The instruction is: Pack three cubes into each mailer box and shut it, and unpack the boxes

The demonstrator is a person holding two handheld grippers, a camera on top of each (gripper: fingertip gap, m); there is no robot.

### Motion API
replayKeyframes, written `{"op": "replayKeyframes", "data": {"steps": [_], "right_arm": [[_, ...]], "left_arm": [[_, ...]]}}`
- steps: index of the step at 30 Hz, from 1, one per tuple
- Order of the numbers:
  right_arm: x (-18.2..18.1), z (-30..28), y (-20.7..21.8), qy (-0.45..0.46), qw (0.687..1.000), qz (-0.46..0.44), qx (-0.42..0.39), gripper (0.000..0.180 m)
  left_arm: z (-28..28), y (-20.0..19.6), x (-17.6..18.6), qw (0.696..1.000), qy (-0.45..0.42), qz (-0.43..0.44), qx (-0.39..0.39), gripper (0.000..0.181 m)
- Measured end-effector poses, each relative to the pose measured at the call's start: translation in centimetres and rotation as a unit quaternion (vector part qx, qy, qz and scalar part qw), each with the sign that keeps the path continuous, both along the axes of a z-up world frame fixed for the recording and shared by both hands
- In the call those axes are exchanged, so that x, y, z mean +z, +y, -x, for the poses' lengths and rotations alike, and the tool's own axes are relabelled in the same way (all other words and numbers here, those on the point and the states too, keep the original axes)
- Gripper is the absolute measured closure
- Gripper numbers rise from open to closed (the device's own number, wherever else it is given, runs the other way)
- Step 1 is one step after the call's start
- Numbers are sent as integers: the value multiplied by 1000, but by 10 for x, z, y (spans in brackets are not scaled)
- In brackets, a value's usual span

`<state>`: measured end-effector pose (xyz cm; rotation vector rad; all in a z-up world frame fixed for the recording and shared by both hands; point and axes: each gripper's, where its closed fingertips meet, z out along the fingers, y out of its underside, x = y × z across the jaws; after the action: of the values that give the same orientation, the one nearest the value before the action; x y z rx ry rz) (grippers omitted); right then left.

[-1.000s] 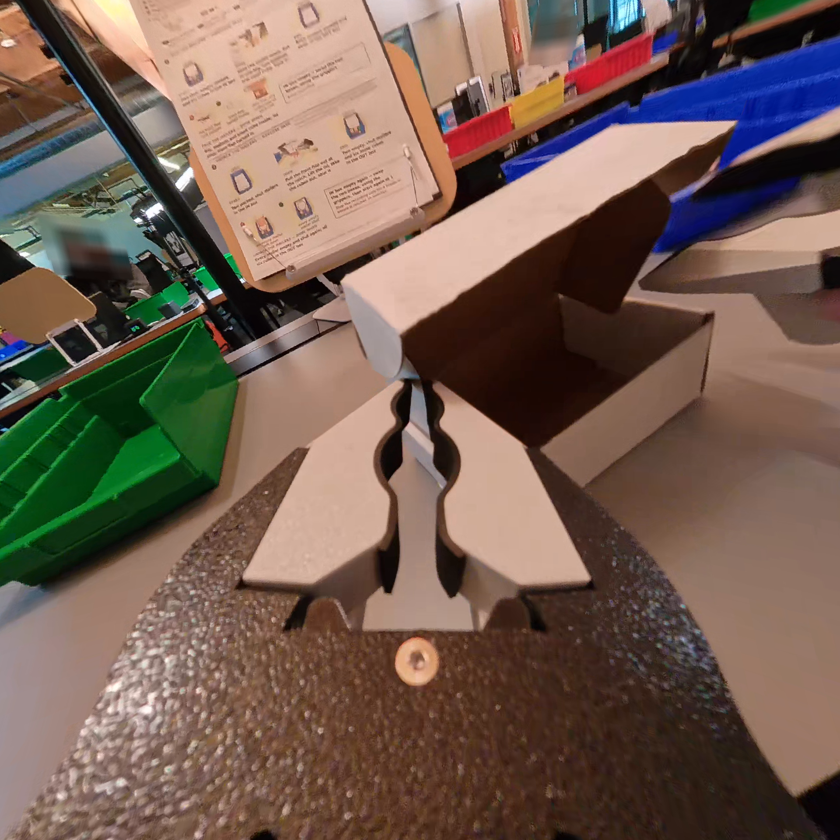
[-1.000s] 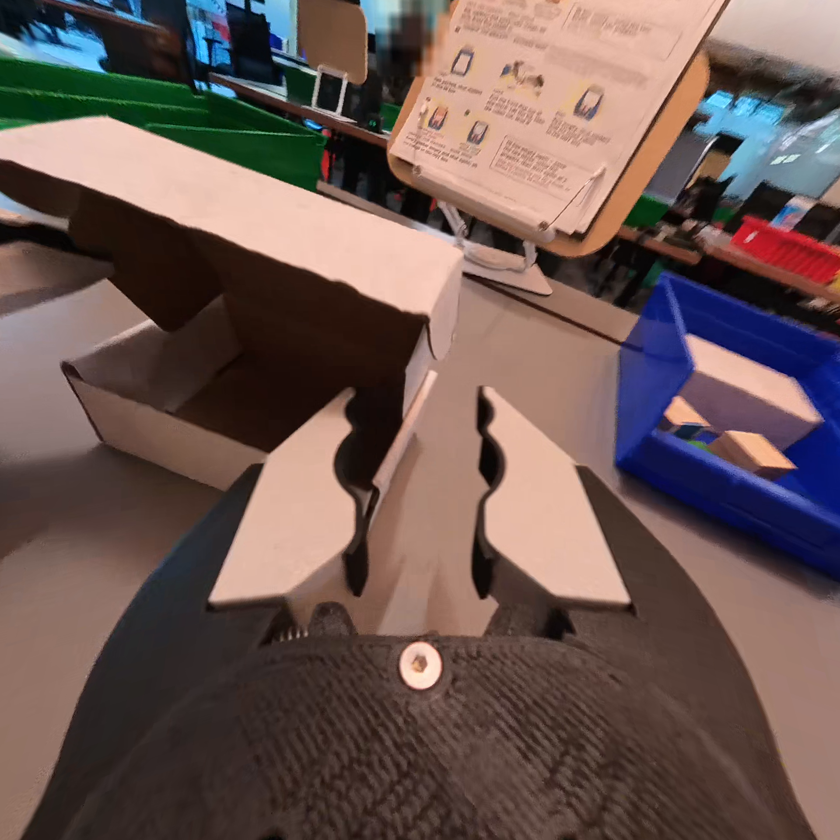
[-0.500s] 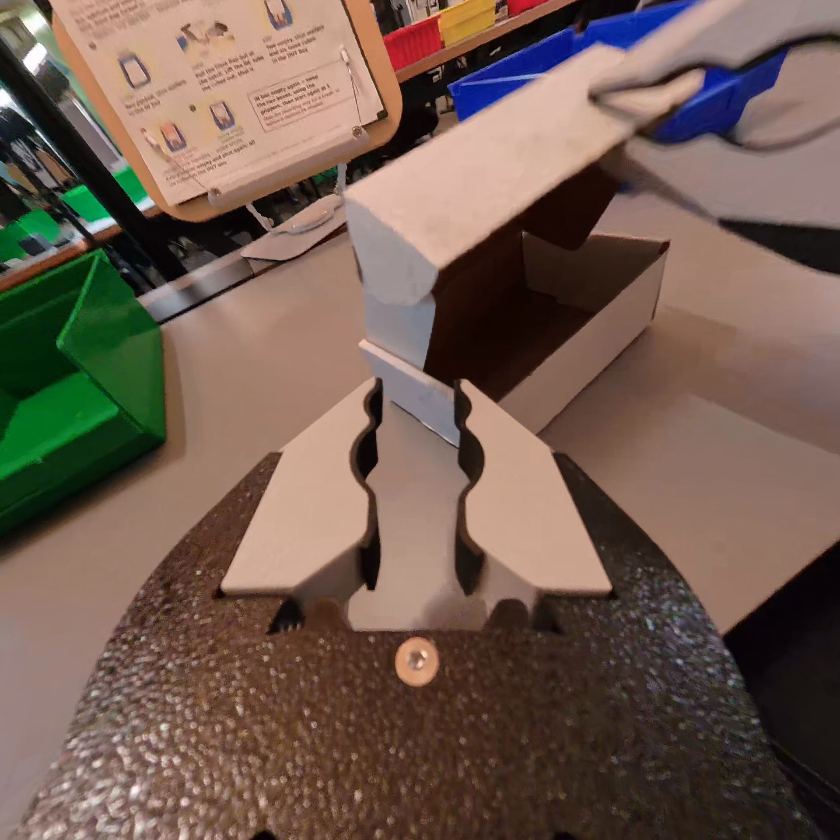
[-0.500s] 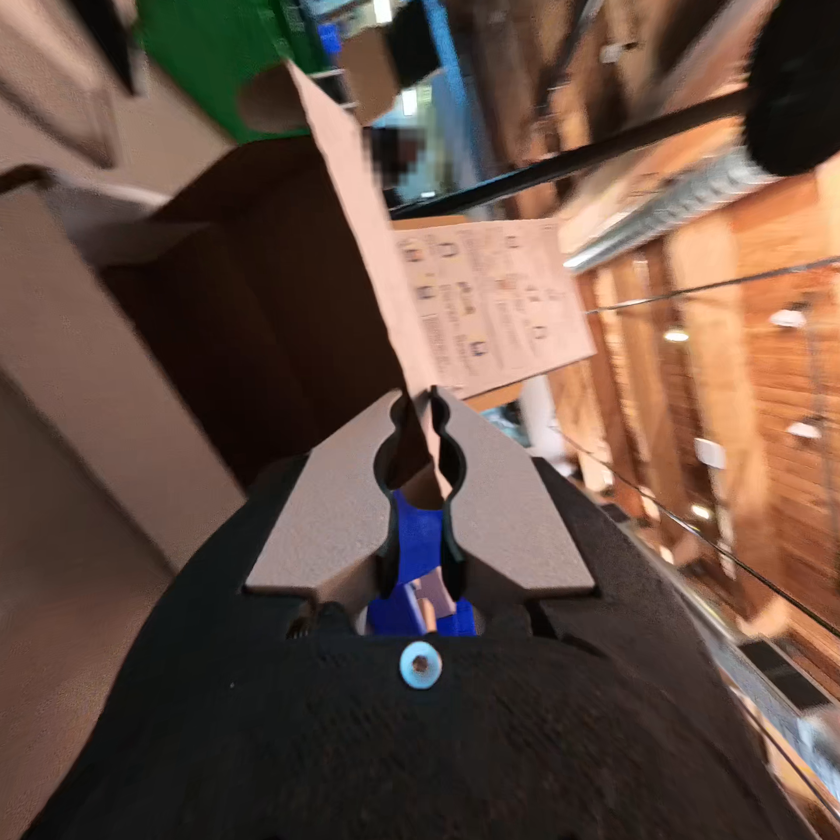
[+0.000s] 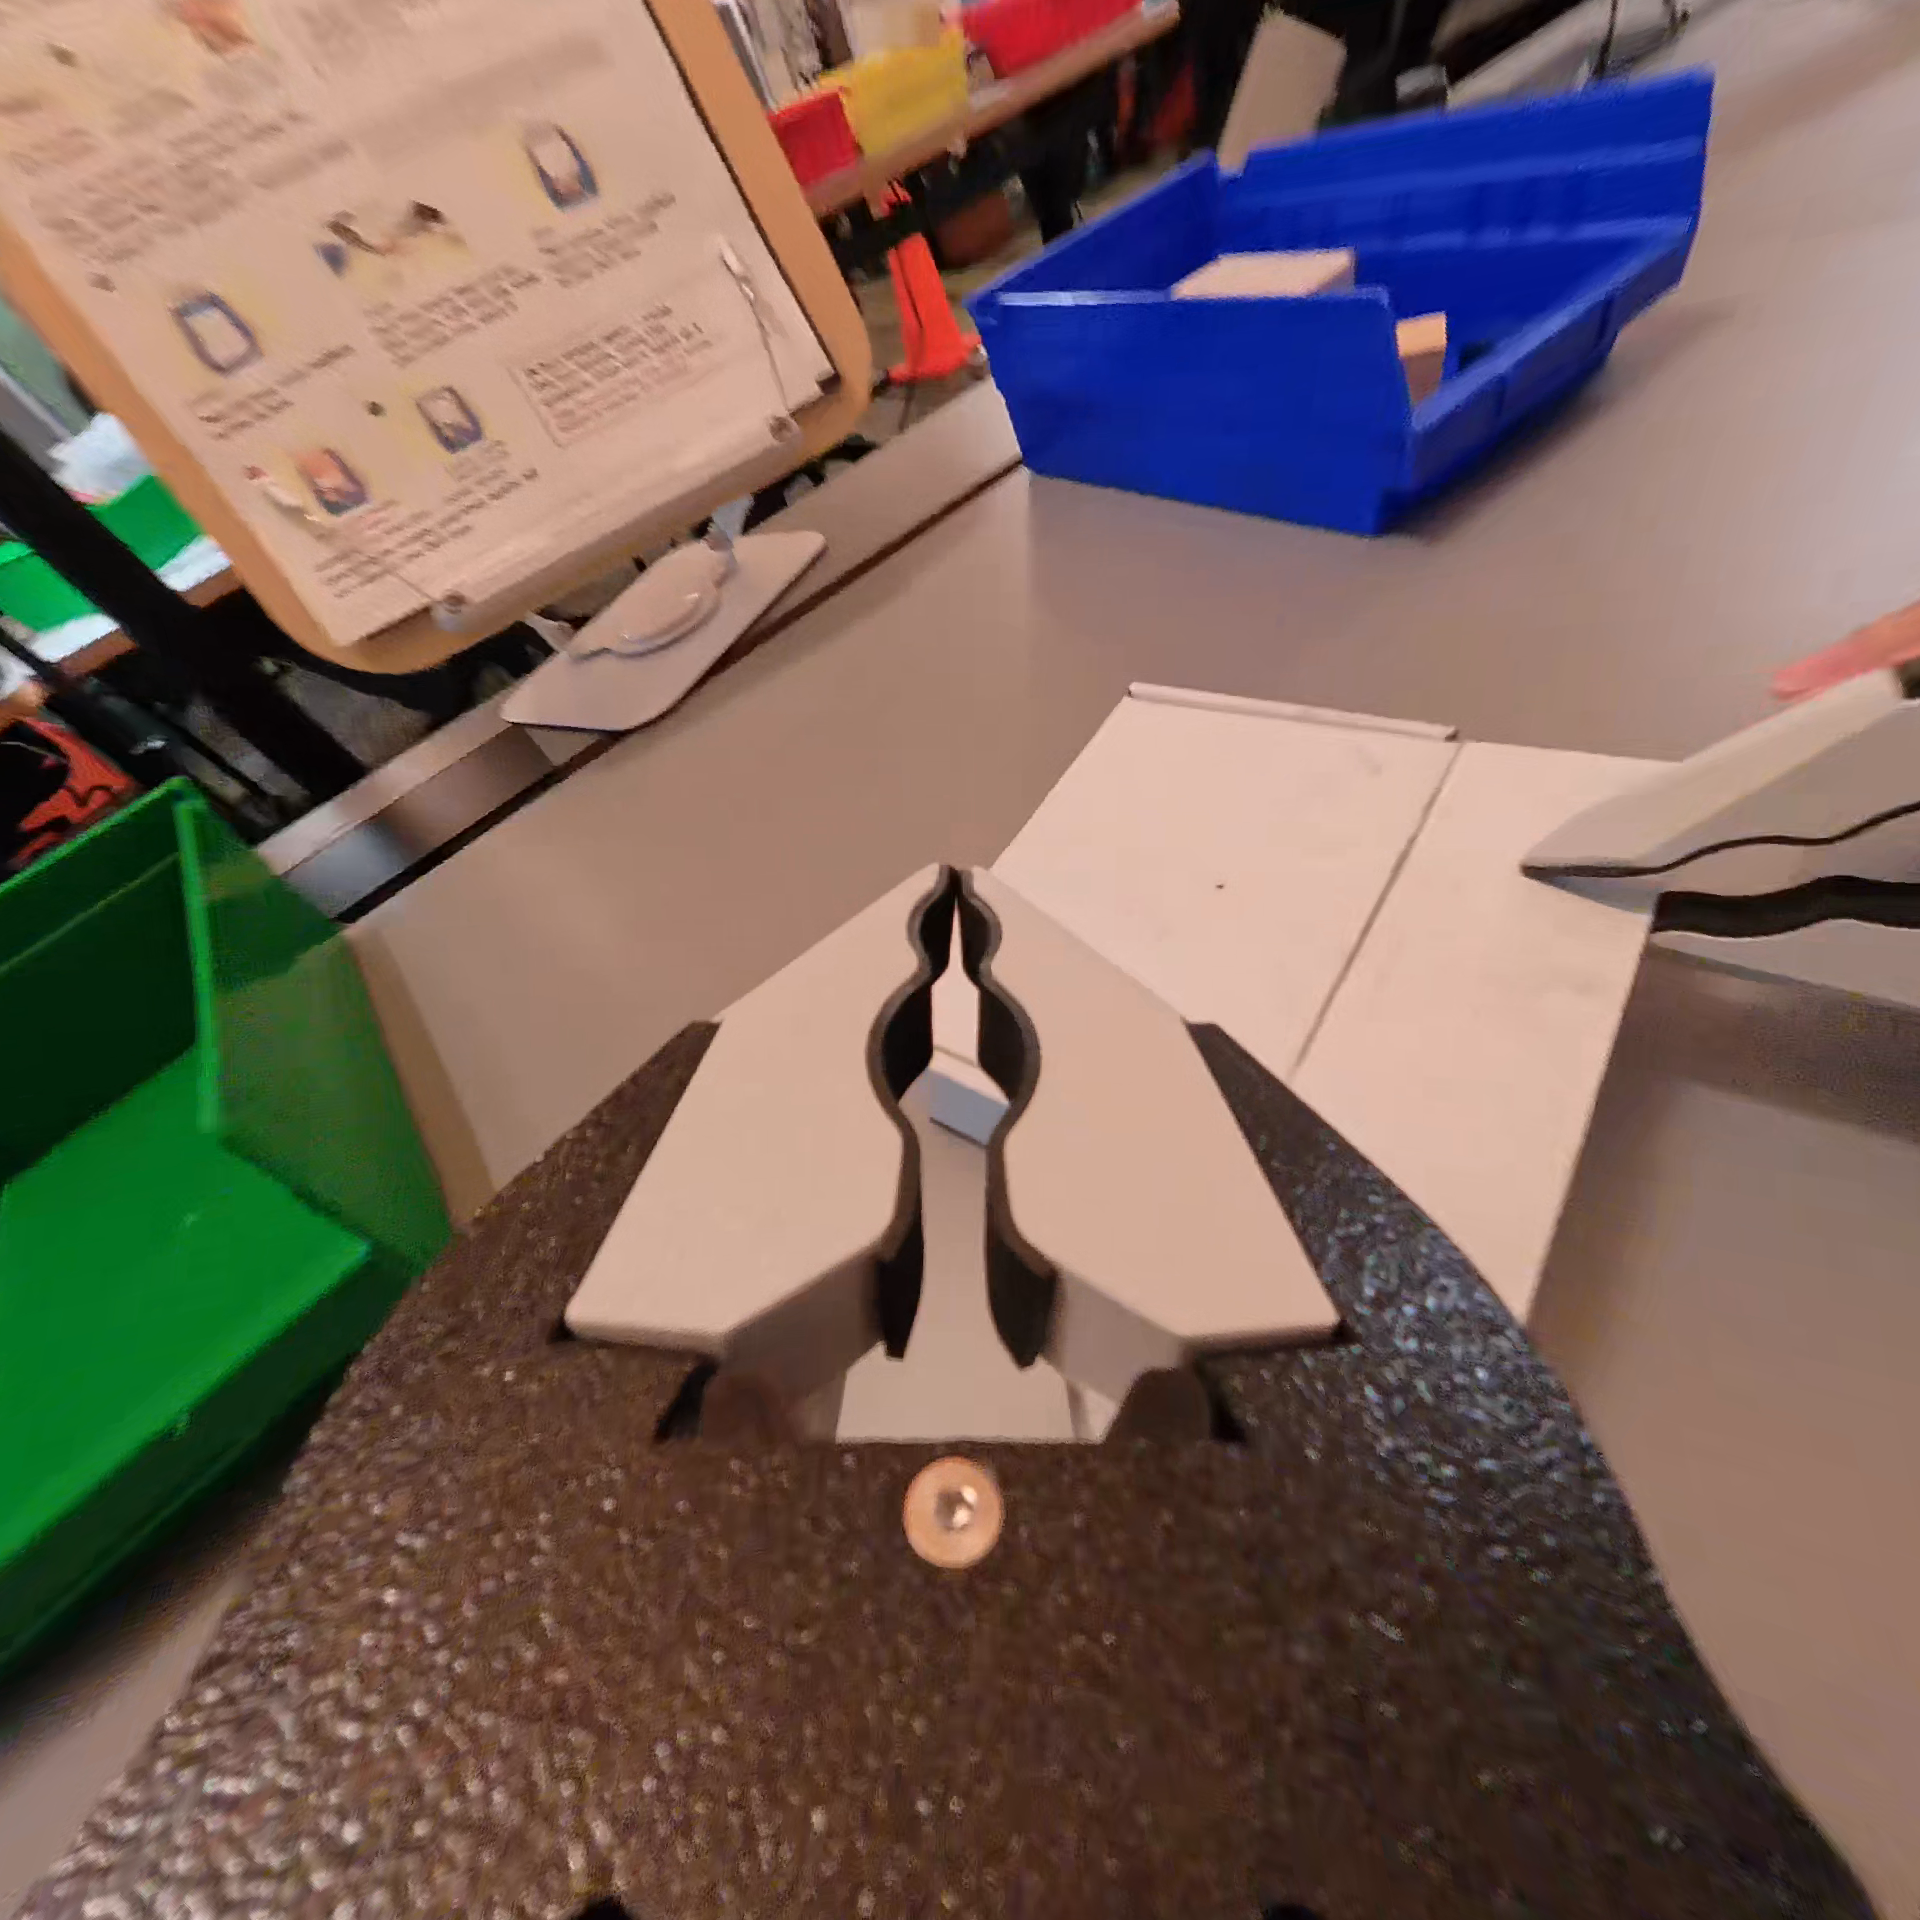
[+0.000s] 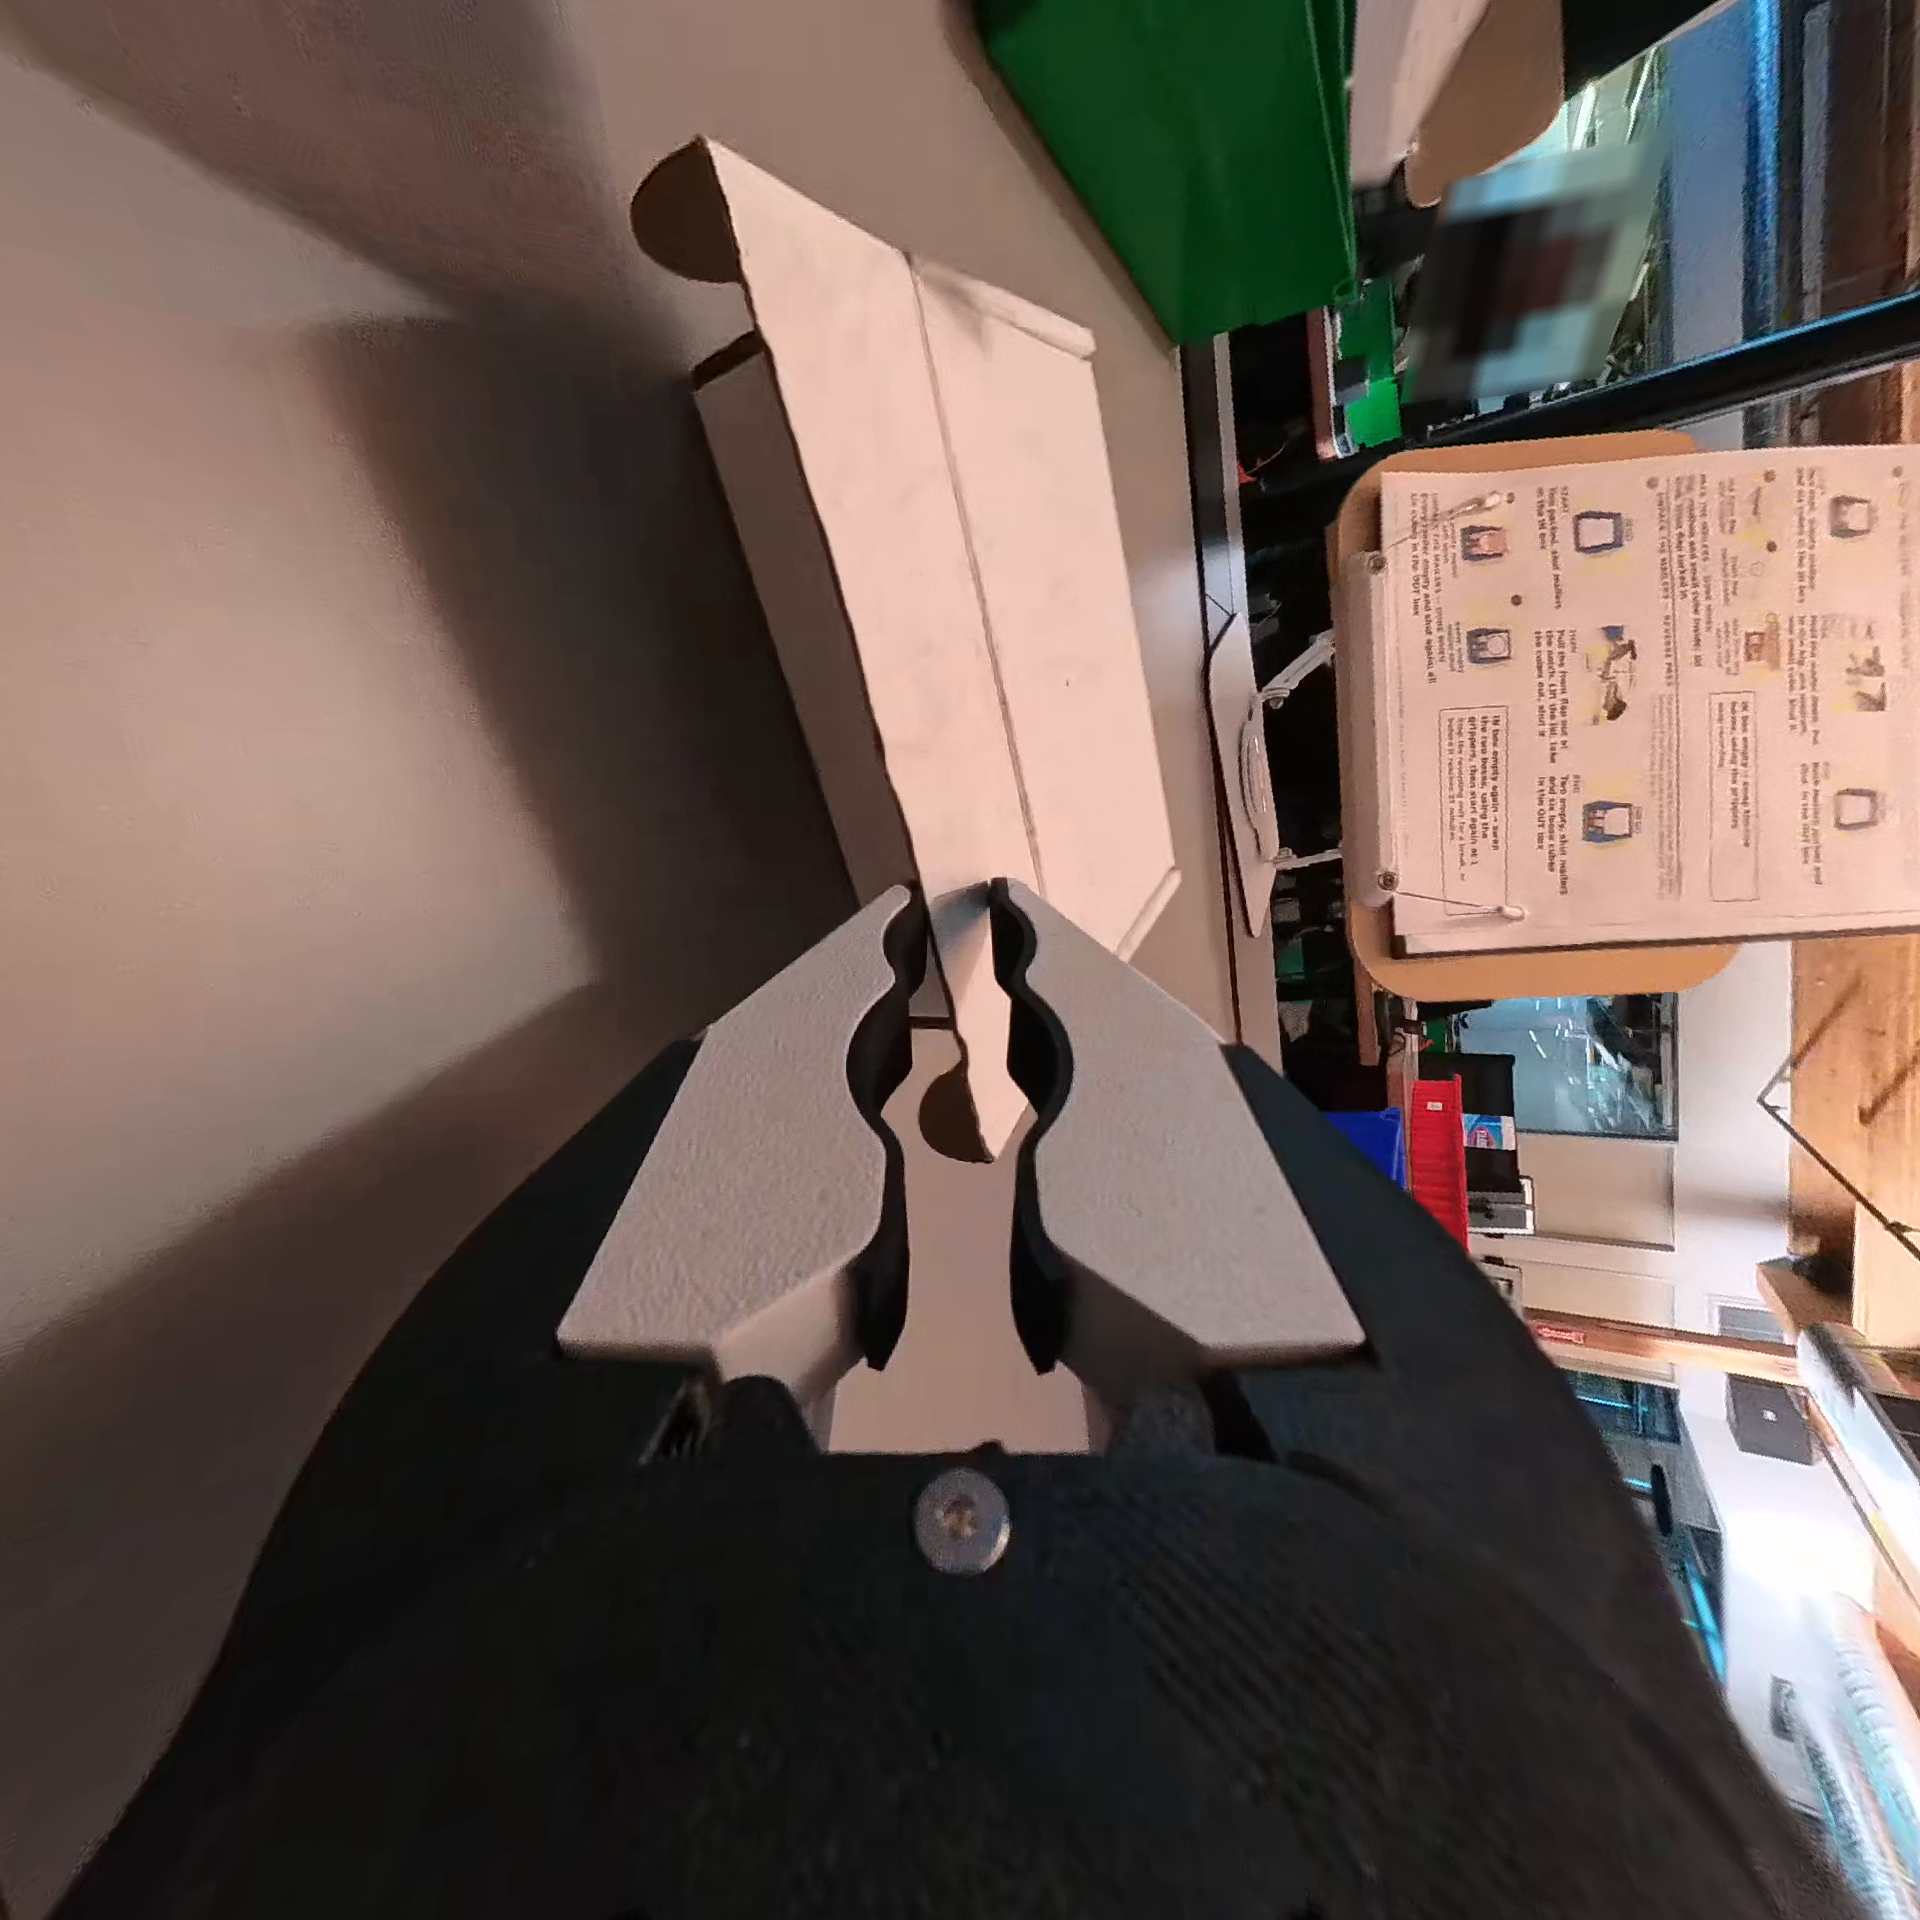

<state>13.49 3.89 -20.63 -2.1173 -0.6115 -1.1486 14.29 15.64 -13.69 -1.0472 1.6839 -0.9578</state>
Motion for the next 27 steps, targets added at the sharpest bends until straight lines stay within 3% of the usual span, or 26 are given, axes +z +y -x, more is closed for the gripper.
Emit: {"op": "replayKeyframes", "data": {"steps": [7, 10, 12, 16, 19, 27], "right_arm": [[-11, -1, 1, 25, 999, -36, -8, 160], [-12, -18, -17, 55, 993, -82, -63, 131], [-12, -32, -32, 103, 982, -122, -106, 129], [-19, -41, -35, 174, 967, -146, -112, 145], [-23, -40, -31, 150, 977, -118, -98, 167], [-32, -57, -32, 139, 977, -102, -124, 170]], "left_arm": [[-28, -5, -62, 991, 121, -34, -35, 181], [-29, -2, -66, 993, 109, -42, -31, 181], [-29, -2, -66, 993, 108, -34, -32, 181], [-34, 0, -67, 993, 115, -6, -28, 181], [-36, 1, -67, 992, 127, 12, -26, 181], [-37, 1, -67, 993, 113, -1, -18, 181]]}}
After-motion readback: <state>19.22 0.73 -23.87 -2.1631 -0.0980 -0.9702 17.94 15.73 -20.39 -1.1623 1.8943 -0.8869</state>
